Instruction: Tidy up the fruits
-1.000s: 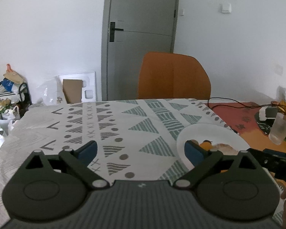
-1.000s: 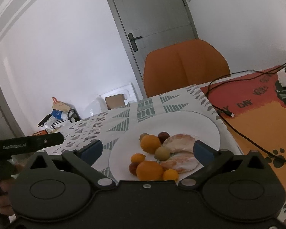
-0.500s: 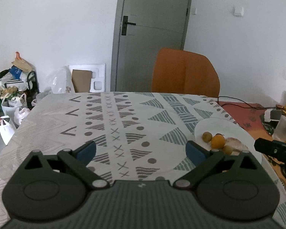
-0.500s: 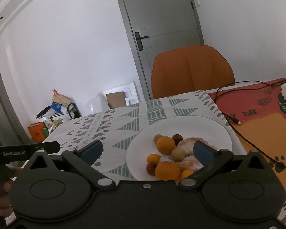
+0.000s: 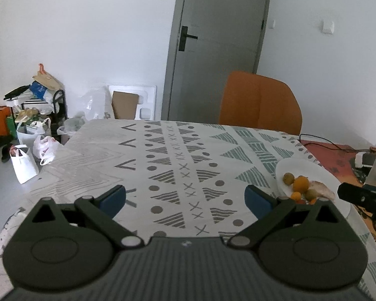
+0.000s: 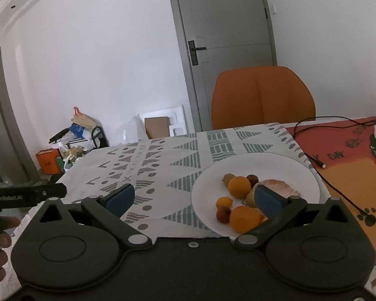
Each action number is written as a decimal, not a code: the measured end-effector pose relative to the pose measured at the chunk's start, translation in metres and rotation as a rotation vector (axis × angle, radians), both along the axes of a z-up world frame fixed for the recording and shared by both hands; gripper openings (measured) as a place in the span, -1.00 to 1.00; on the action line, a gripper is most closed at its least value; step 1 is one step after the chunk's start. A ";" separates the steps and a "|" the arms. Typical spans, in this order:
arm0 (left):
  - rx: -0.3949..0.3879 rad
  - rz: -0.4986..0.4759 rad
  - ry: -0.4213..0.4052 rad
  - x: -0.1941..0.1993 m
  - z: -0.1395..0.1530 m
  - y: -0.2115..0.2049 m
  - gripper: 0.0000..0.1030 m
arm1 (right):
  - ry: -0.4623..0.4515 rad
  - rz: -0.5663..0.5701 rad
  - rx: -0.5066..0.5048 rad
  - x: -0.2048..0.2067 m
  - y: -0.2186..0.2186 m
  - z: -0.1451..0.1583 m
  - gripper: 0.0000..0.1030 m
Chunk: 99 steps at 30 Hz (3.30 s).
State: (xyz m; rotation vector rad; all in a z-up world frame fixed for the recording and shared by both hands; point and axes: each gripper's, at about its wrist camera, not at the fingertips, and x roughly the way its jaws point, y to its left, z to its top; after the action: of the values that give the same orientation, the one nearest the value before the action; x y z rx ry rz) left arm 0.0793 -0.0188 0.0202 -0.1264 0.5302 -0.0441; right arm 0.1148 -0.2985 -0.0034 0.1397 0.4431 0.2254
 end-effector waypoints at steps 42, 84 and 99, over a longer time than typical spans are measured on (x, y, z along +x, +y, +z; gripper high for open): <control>0.078 0.099 -0.025 -0.080 0.001 0.019 0.96 | -0.002 0.002 -0.038 -0.052 0.021 -0.008 1.00; 0.079 0.115 -0.024 -0.082 0.000 0.025 0.96 | -0.007 0.016 -0.050 -0.052 0.022 -0.011 1.00; 0.079 0.115 -0.024 -0.082 0.000 0.025 0.96 | -0.006 0.015 -0.051 -0.052 0.022 -0.011 1.00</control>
State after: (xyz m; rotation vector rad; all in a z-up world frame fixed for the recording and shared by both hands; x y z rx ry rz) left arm -0.0026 0.0066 0.0199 -0.0793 0.4995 0.0870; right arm 0.0633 -0.2762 -0.0148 0.0860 0.4435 0.2287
